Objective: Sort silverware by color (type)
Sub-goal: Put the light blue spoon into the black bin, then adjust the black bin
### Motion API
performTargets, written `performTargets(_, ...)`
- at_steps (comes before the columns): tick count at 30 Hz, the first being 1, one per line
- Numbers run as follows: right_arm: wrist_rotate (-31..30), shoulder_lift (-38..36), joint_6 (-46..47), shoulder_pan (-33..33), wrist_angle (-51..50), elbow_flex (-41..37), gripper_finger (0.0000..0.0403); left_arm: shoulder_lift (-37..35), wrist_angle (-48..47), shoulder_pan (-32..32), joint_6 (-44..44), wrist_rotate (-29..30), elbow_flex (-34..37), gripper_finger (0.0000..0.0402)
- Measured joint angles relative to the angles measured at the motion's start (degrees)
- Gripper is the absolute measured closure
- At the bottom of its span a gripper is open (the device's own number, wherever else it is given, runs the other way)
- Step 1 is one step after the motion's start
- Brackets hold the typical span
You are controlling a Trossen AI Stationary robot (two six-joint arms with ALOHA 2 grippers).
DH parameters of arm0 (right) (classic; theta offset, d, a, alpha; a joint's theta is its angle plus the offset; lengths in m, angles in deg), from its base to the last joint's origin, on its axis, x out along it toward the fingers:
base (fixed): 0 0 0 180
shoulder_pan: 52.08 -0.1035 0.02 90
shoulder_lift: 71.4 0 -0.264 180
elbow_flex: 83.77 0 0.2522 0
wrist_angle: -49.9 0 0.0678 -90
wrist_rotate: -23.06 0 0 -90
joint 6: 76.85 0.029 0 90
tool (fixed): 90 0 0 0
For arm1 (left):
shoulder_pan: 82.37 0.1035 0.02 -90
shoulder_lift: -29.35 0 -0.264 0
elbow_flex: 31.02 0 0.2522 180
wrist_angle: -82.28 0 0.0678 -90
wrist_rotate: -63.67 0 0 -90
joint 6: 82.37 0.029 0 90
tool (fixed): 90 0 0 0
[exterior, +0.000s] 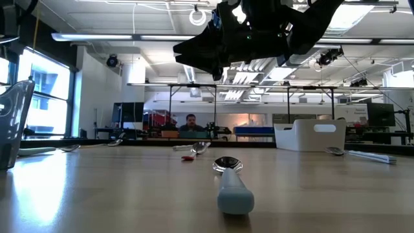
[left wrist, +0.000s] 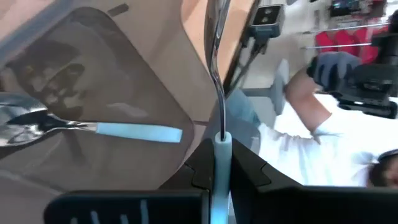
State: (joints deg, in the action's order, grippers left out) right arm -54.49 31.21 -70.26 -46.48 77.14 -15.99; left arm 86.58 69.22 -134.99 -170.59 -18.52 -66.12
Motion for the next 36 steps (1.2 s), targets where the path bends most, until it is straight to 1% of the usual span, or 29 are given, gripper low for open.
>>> performTargets(4, 0.02, 0.0, 0.02, 0.0, 0.0, 0.0, 0.0268, 1.5, -5.06, 0.02, -0.79, -1.61, -1.93, 0.0381)
performTargets(7, 0.02, 0.0, 0.02, 0.0, 0.0, 0.0, 0.0268, 2.76, -4.48, 0.04, -1.67, -2.8, -2.19, 0.0361)
performTargets(12, 0.03, 0.0, 0.0, 0.0, -0.06, 0.0, 0.0268, 4.26, -3.85, 0.04, -1.65, -2.93, -2.19, 0.0324)
performTargets(16, 0.04, 0.0, 0.0, -0.02, -0.07, 0.0, 0.0268, 4.29, -3.78, 0.03, -1.23, -2.99, -2.19, 0.0305)
performTargets(21, 0.05, 0.02, 0.02, -0.02, -0.07, 0.0, 0.0268, 4.27, -3.89, 0.02, -0.15, -4.38, -2.19, 0.03)
performTargets(27, 0.07, 0.02, -0.1, -0.37, -0.07, 0.0, 0.0268, 3.53, -4.64, 0.02, 0.28, -7.61, -2.19, 0.0309)
performTargets(29, 0.07, 0.02, -0.18, -0.44, -0.07, 0.0, 0.0268, 2.72, -7.81, 0.02, 1.69, -7.61, -2.84, 0.031)
performTargets(33, 0.07, 0.02, -0.17, -0.44, -0.07, 0.0, 0.0268, 0.9, -18.66, 0.67, 6.13, -7.51, -7.09, 0.031)
performTargets(36, 0.02, 0.02, -0.4, -0.51, -0.07, 0.0, 0.0268, 0.34, -24.61, 1.51, 12.63, -5.79, -11.44, 0.0311)
